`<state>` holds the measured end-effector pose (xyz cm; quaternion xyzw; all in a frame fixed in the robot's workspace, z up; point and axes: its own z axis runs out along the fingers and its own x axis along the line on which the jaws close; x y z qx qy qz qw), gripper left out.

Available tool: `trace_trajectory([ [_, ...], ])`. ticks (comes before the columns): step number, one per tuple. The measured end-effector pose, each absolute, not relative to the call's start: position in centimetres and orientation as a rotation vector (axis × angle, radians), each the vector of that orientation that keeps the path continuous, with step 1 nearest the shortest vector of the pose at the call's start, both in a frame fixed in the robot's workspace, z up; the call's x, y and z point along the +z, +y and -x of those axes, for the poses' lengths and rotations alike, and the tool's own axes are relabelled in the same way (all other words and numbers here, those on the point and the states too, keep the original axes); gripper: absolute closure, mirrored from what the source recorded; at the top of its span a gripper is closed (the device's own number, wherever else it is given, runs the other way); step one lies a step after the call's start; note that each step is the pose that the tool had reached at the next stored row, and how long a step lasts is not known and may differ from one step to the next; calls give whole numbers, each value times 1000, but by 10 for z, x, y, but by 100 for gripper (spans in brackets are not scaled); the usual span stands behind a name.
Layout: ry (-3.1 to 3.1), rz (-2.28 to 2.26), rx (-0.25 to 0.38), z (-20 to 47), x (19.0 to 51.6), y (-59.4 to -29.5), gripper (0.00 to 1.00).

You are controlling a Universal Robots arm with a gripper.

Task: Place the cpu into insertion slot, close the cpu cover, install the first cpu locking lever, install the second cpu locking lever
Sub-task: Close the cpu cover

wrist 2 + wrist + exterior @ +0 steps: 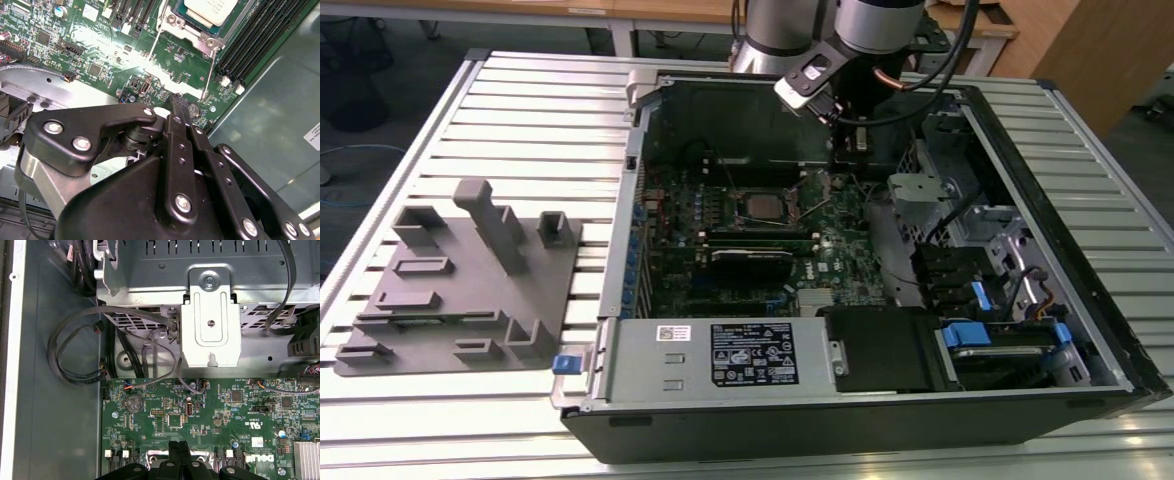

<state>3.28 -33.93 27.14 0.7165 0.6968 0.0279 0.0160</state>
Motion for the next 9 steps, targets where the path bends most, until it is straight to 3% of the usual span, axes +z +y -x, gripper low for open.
trace_trajectory([
  [9, 2167, -2228, 87, -37, 271, -339, 89],
])
